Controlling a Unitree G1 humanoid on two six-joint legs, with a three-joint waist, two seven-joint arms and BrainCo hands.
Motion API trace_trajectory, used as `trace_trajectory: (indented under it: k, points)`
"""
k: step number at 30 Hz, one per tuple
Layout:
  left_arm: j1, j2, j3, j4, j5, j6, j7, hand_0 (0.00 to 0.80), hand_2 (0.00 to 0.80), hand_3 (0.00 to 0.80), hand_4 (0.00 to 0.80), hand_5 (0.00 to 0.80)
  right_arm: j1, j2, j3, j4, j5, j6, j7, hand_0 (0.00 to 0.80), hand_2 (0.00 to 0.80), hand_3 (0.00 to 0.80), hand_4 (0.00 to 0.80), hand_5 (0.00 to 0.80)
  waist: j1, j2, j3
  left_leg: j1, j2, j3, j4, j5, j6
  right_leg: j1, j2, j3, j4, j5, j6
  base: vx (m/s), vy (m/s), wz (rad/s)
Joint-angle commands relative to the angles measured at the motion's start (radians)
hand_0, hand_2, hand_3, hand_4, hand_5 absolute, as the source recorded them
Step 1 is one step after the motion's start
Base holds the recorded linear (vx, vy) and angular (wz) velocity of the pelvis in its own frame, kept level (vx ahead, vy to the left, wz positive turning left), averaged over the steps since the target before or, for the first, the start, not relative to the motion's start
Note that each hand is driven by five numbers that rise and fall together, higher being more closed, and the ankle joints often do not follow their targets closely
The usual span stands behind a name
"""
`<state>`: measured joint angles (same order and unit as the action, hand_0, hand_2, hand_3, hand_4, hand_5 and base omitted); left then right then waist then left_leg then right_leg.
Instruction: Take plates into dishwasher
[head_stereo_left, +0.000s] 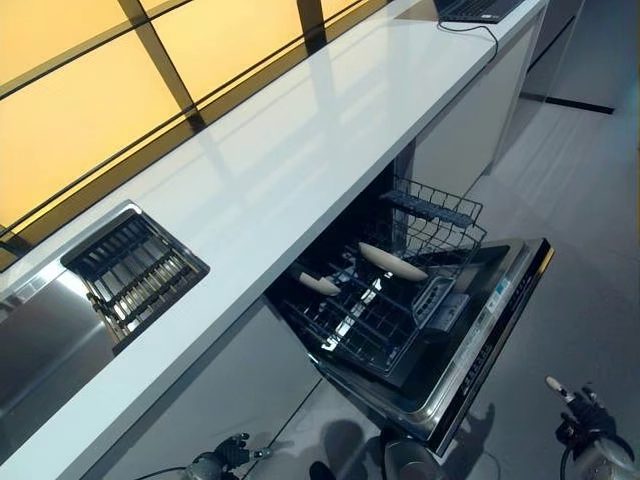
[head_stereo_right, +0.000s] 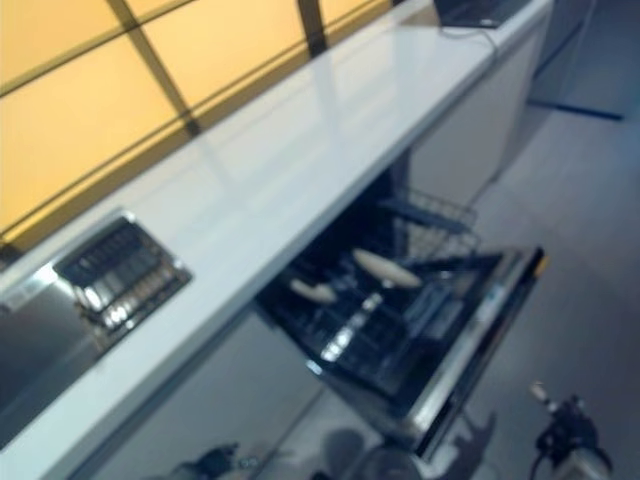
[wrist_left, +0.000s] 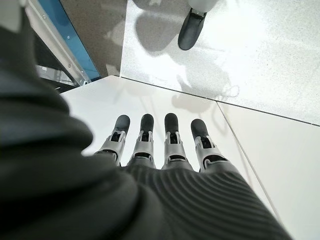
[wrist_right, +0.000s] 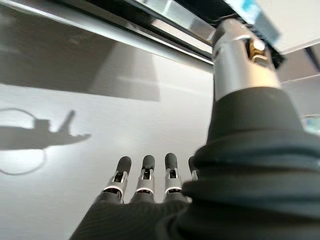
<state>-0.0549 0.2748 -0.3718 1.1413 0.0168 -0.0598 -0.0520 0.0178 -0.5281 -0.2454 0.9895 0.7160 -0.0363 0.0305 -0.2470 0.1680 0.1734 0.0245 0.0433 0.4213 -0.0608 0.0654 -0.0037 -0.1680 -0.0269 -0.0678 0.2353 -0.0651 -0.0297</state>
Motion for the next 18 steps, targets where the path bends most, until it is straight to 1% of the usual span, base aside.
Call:
trace_trajectory:
  k: [1,7,12,15,18]
  points:
    - [-0.028,0.011,0.010,-0.002,-0.005,0.003,-0.016,0.000,0.000,0.000,0.000,0.000,-0.032,0.023,0.054,0.061,-0.021,-0.020,0.037,0.000,0.000,0.000,0.000,0.000,0.039,-0.050,-0.002,0.023,0.062,-0.037,-0.005,0.027,-0.084,0.249,0.025,-0.078,-0.272,-0.021,-0.012,0.012,0.013,0.06]
    - [-0.018,0.004,0.001,-0.010,-0.001,0.009,-0.019,0.000,0.000,0.000,0.000,0.000,-0.043,0.073,0.113,0.098,-0.019,-0.025,0.038,0.000,0.000,0.000,0.000,0.000,0.049,-0.040,-0.001,0.017,0.060,-0.049,-0.007,0.042,-0.085,0.254,0.028,-0.079,-0.272,-0.022,-0.015,0.004,0.012,0.10]
    - [-0.011,-0.011,-0.014,-0.013,0.003,0.016,-0.021,0.000,0.000,0.000,0.000,0.000,-0.057,0.089,0.141,0.120,-0.021,-0.019,0.048,0.000,0.000,0.000,0.000,0.000,0.051,-0.025,0.001,0.020,0.055,-0.051,-0.006,0.047,-0.084,0.263,0.027,-0.074,-0.277,-0.021,-0.017,0.006,0.002,0.00]
    - [-0.005,-0.027,-0.026,-0.022,0.000,0.023,-0.018,0.000,0.000,0.000,0.000,0.000,-0.075,0.093,0.161,0.112,-0.008,0.001,0.085,0.000,0.000,0.000,0.000,0.000,0.052,-0.003,0.003,0.017,0.050,-0.058,-0.007,0.059,-0.085,0.262,0.025,-0.070,-0.279,-0.019,-0.019,0.000,0.000,0.00]
    - [0.005,-0.036,-0.031,-0.023,-0.003,0.015,-0.020,0.000,0.000,0.000,0.000,0.000,-0.083,0.094,0.178,0.096,0.013,0.015,0.149,0.000,0.000,0.000,0.000,0.000,0.050,0.012,0.006,0.018,0.047,-0.057,-0.010,0.069,-0.090,0.263,0.023,-0.068,-0.281,-0.019,-0.020,0.001,0.010,0.00]
